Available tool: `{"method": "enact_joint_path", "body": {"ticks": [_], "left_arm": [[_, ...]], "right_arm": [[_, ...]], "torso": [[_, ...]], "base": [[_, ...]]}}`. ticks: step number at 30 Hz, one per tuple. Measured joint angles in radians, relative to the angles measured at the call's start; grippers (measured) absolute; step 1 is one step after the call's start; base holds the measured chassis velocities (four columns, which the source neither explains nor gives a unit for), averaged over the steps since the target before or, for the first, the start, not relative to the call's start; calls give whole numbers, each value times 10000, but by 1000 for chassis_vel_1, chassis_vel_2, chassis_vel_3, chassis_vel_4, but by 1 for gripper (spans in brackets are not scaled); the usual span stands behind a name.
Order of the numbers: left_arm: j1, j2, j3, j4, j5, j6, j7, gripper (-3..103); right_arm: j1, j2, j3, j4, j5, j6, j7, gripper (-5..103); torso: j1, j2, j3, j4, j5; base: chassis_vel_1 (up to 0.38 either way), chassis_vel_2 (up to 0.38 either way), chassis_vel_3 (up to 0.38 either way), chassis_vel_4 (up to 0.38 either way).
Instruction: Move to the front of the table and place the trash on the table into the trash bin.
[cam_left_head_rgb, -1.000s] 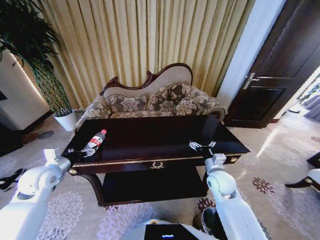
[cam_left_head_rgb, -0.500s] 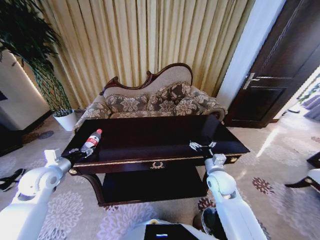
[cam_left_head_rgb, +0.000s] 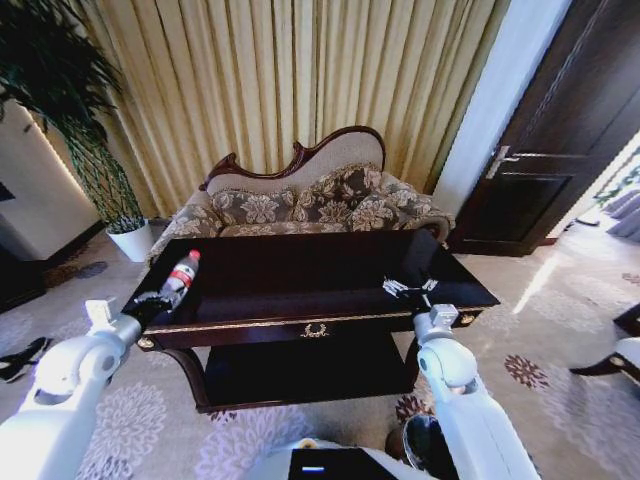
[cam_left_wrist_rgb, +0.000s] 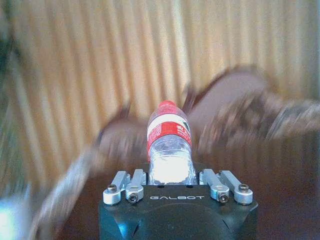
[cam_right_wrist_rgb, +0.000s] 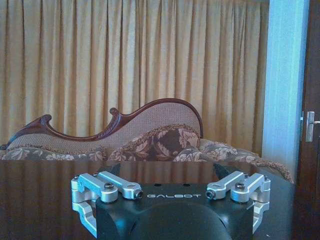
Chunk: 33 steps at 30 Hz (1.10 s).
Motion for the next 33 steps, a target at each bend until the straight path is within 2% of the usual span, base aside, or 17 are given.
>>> {"method": "enact_joint_path", "body": {"ticks": [1,2,4,5,7,8,12,13,15,16,17,20,27,33], "left_arm": [[-81,42,46,-150,150,-571,371,41],[-81,42,46,-150,150,-571,371,41],[-184,212,129,-428,217,-1315,1196,41],[-184,212,129,-428,217,-1315,1196,41],[-190,382,227,-614,219,-1808,1836,41],[-190,382,227,-614,219,-1808,1836,41],[-73,598,292,-772,253,-2537,2212,41],[-73,598,292,-772,253,-2537,2212,41],[63,736,244,-952,245,-2826,2235,41],[63,736,244,-952,245,-2826,2235,41],[158,827,199,-1109,221,-2960,2231,41],[281,955,186,-1364,102,-3031,2021,41],[274,1366,201,-1736,-376,-2914,1808,41],[226,1717,420,-1847,-422,-2900,1771,41]], "right_arm": [[-35,22,0,60,24,10,0,100],[-35,22,0,60,24,10,0,100],[-157,28,-9,280,225,74,0,100],[-157,28,-9,280,225,74,0,100],[-322,-30,-17,632,798,160,0,100],[-322,-30,-17,632,798,160,0,100],[-713,-403,171,1438,2821,212,2,100],[-713,-403,171,1438,2821,212,2,100],[-955,-636,306,2240,4128,64,3,100],[-955,-636,306,2240,4128,64,3,100],[-1130,-776,286,2842,4803,-119,3,100],[-1400,-1013,96,3703,5645,-496,3,100],[-1662,-1329,-225,4484,5865,-1036,3,100],[-1456,-1565,-249,4572,5886,-1088,2,100]], "torso": [[0,0,0,-1,0],[0,0,0,-1,0],[0,-1,0,-4,2],[0,-1,0,-4,2],[0,0,0,-3,1],[0,0,0,-3,1],[-1,0,-1,0,-1],[-1,0,-1,0,-1],[0,0,0,-2,-1],[0,0,0,-2,-1],[0,0,0,-2,0],[-1,0,-1,0,-1],[-2,0,0,-2,1],[-2,0,-1,0,0]], "base": [[0,0,0,0],[0,0,0,0],[0,0,0,0],[0,0,0,0],[0,0,0,0],[0,0,0,0],[0,0,0,0],[0,0,0,0],[0,0,0,0],[0,0,0,0],[0,0,0,0],[0,0,0,0],[0,0,0,0],[0,0,0,0]]}}
